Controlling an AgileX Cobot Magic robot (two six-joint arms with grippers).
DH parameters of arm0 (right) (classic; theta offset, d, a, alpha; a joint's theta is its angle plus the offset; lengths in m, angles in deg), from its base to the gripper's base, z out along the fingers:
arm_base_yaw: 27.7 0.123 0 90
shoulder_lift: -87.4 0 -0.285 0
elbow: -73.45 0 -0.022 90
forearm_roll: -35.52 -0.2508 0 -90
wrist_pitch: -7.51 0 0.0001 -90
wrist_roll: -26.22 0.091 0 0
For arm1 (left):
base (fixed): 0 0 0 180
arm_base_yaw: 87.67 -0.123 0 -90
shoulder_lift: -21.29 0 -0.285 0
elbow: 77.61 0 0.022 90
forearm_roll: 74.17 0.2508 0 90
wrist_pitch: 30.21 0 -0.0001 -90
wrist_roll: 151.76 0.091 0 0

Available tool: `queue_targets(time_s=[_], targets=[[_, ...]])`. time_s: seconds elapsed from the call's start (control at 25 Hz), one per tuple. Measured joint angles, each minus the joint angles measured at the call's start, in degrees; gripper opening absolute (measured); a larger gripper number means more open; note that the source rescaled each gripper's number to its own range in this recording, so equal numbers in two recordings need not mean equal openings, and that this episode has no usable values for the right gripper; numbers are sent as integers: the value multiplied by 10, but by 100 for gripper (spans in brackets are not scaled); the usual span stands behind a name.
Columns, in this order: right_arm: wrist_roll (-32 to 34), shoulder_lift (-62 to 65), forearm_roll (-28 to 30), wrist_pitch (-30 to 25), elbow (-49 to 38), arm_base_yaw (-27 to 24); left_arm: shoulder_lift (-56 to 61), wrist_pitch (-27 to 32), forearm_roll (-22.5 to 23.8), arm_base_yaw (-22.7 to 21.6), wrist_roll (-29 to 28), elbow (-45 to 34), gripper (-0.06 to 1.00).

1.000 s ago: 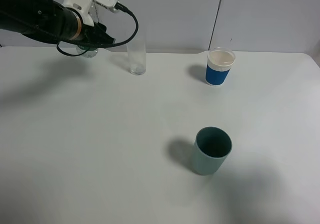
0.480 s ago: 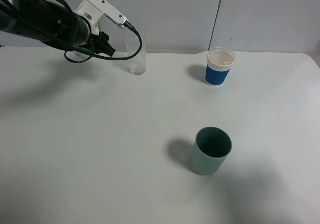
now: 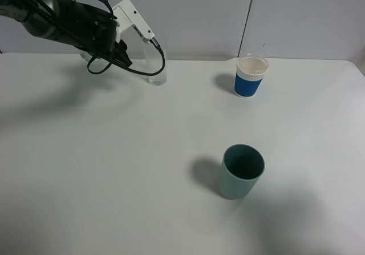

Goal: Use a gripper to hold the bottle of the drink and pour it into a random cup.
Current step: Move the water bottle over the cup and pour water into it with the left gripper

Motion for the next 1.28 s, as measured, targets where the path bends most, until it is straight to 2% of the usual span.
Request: queue_targets(time_s=[0.32,0.68,0.8,1.0,1.28], targets=[[0,0,0,0,0,0,-8,73,-7,6,86,33,0],[0,0,0,0,0,0,-16,80,-20,24,117,34,0],[0,0,0,0,0,0,-17,82,-37,25,135,37,0],[0,0,0,0,0,0,-47,122,-86,33,207,82,0],[0,0,0,0,0,0,-68,154,-100,37,235,125,0]])
